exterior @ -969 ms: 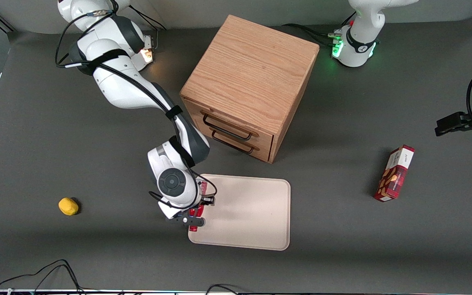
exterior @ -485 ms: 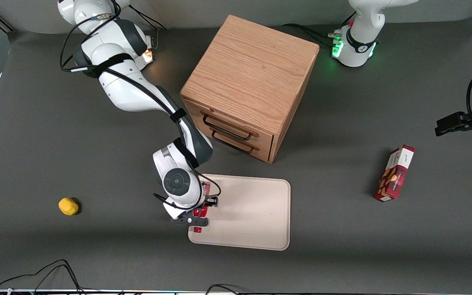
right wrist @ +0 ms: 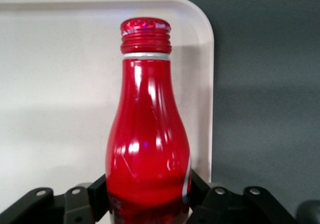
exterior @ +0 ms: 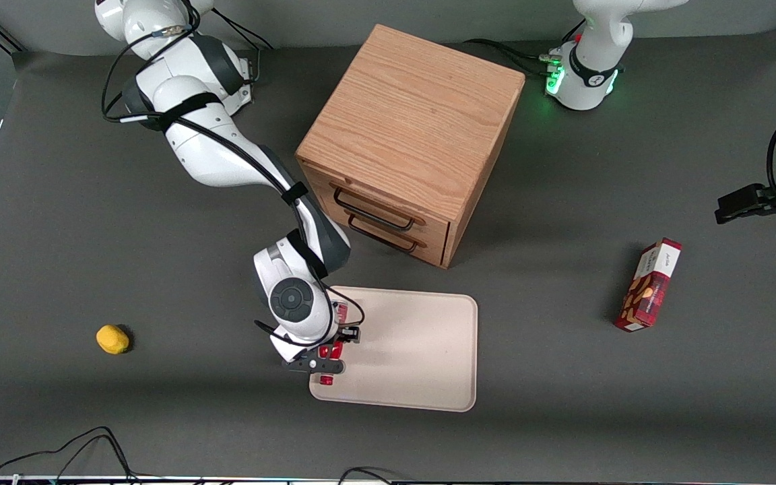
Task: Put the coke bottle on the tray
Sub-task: 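Lower the bottle onto the tray and open the right gripper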
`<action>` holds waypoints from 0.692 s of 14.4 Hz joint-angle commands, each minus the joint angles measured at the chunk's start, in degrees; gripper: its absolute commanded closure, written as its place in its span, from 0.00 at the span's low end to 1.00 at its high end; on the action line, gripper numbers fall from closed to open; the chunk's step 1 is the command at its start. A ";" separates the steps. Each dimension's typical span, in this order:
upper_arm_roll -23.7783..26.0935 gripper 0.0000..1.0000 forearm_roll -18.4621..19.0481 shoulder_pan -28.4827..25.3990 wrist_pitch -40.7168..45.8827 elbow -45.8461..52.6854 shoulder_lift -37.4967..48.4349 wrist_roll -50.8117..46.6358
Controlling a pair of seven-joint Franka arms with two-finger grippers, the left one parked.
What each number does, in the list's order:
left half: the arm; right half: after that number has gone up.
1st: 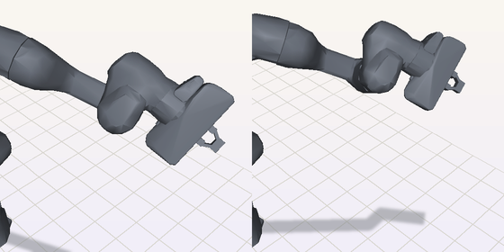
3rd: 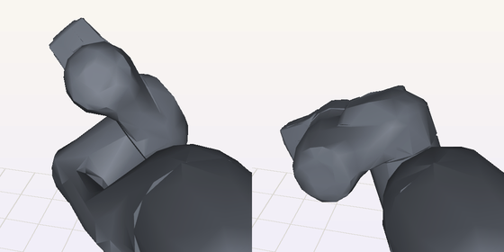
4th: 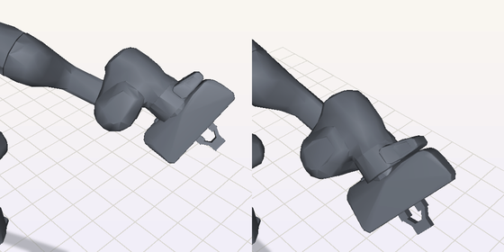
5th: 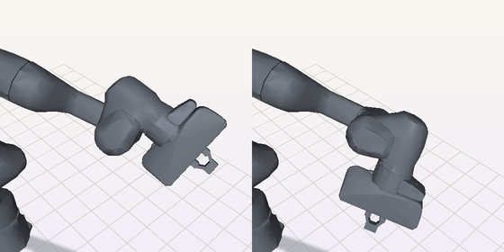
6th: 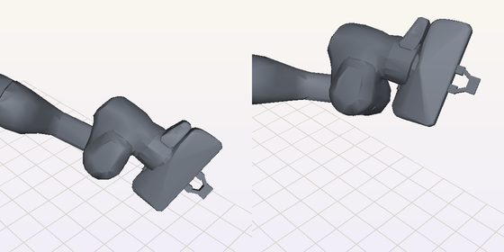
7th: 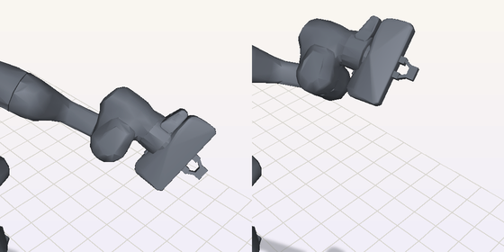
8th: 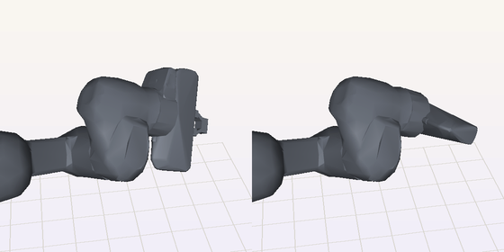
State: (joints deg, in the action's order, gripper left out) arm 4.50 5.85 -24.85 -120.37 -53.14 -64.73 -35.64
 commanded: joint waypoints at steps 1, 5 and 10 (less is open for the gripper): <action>-1.07 0.00 -0.67 -0.64 -0.48 2.25 -1.10 0.57; -1.25 0.00 -0.67 -0.64 -0.74 1.90 -1.01 0.57; -1.25 0.00 -0.58 -0.64 -0.22 1.81 -0.23 0.57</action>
State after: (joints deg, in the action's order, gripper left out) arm 4.11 5.85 -24.84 -121.02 -52.92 -64.82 -35.64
